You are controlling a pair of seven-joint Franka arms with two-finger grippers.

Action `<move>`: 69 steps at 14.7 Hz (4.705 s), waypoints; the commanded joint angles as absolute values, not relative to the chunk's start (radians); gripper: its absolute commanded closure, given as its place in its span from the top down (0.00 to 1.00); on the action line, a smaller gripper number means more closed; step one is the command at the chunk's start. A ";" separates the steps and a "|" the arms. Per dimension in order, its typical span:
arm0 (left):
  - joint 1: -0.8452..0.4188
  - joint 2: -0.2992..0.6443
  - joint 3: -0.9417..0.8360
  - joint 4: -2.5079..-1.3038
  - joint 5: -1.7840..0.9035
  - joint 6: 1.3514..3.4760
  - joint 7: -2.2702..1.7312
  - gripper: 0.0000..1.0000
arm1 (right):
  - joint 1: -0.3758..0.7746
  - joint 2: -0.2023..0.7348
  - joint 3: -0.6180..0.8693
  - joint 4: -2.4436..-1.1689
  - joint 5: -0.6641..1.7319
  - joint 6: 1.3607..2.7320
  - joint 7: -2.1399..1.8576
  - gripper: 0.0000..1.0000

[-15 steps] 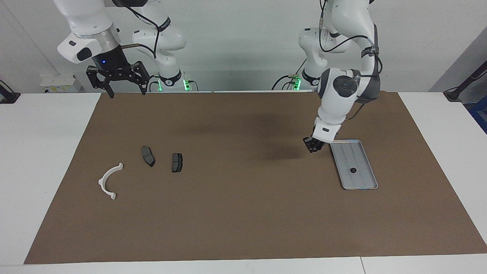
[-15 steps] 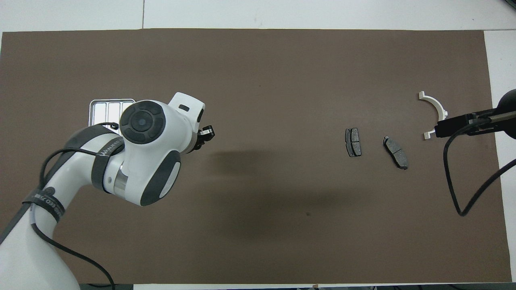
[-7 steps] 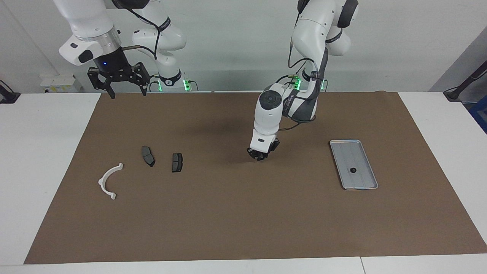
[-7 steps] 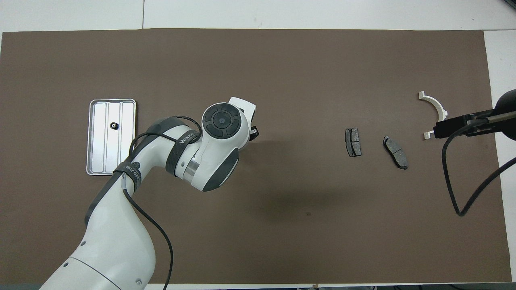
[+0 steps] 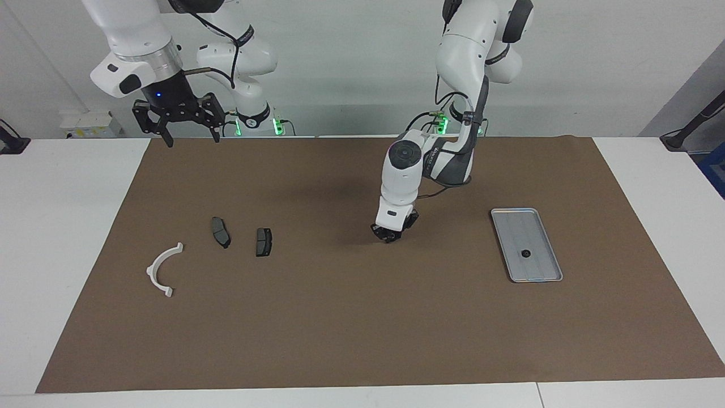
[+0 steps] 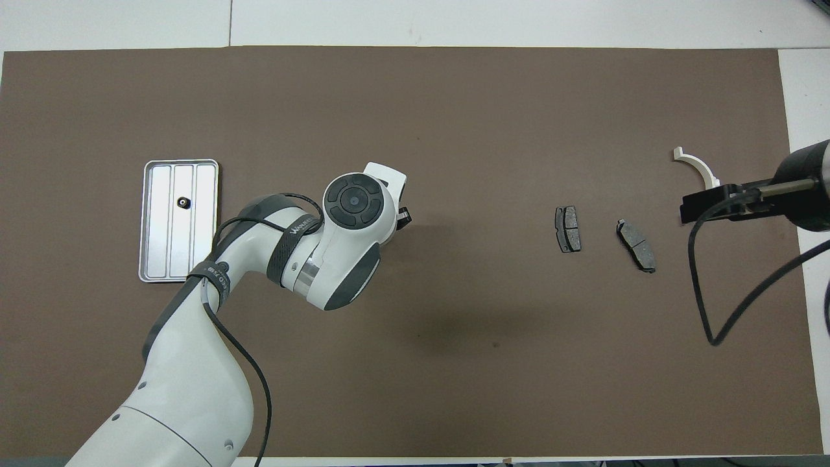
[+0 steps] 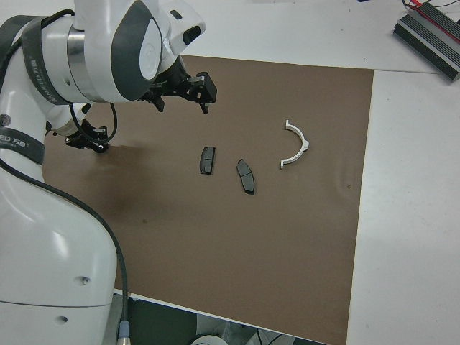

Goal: Place bearing gear from tray to pile

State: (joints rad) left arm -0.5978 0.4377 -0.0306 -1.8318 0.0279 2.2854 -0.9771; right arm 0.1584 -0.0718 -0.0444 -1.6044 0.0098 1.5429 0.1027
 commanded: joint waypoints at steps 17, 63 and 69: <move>-0.148 0.164 -0.023 -1.922 0.040 2.045 -0.261 1.00 | 0.488 0.135 -0.040 -1.761 0.021 1.950 0.883 1.00; 0.011 0.333 -0.023 -2.002 0.038 2.413 -0.113 0.17 | 0.730 0.712 -0.025 -1.437 0.018 2.160 1.331 0.75; 0.008 0.311 -0.023 -1.836 -0.031 2.145 -0.124 0.12 | 0.721 0.715 -0.026 -1.431 0.014 2.160 1.331 0.65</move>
State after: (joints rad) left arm -0.0033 0.3252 -0.0153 -1.9017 -0.0088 2.2478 -0.1201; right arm 0.7296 0.7066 -0.0277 -1.4124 0.0194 2.1379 1.3106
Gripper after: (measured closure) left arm 0.762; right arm 0.392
